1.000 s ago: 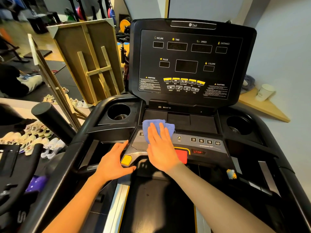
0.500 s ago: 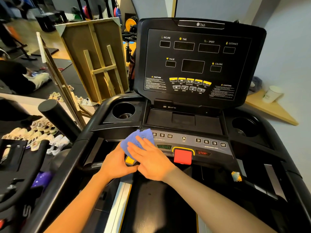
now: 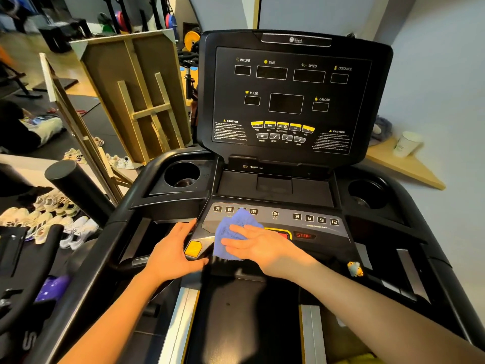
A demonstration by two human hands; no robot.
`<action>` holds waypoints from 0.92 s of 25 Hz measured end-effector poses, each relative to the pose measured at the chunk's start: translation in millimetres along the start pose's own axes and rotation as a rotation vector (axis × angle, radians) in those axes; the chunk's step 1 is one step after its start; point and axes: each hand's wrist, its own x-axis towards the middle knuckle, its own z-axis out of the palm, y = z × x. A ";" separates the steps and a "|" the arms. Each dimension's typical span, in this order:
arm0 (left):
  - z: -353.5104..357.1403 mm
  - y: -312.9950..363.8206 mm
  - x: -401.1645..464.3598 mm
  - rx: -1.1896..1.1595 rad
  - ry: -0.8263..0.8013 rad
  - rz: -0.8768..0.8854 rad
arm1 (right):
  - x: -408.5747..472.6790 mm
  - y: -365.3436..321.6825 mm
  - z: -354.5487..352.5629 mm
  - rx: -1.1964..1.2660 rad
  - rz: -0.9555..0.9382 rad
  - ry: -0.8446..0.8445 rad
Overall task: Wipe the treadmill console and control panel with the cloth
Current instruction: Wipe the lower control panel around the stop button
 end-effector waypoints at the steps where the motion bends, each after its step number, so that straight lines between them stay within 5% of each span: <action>1: -0.1 -0.5 0.4 -0.002 -0.006 0.001 | -11.3 4.5 0.4 0.023 0.007 0.039; 14: -4.1 5.3 -0.5 -0.019 -0.021 -0.017 | -82.5 46.2 21.8 0.028 0.108 0.100; 23: -3.0 3.5 0.1 -0.001 -0.020 -0.028 | -119.3 54.2 -7.3 -0.035 0.239 -0.228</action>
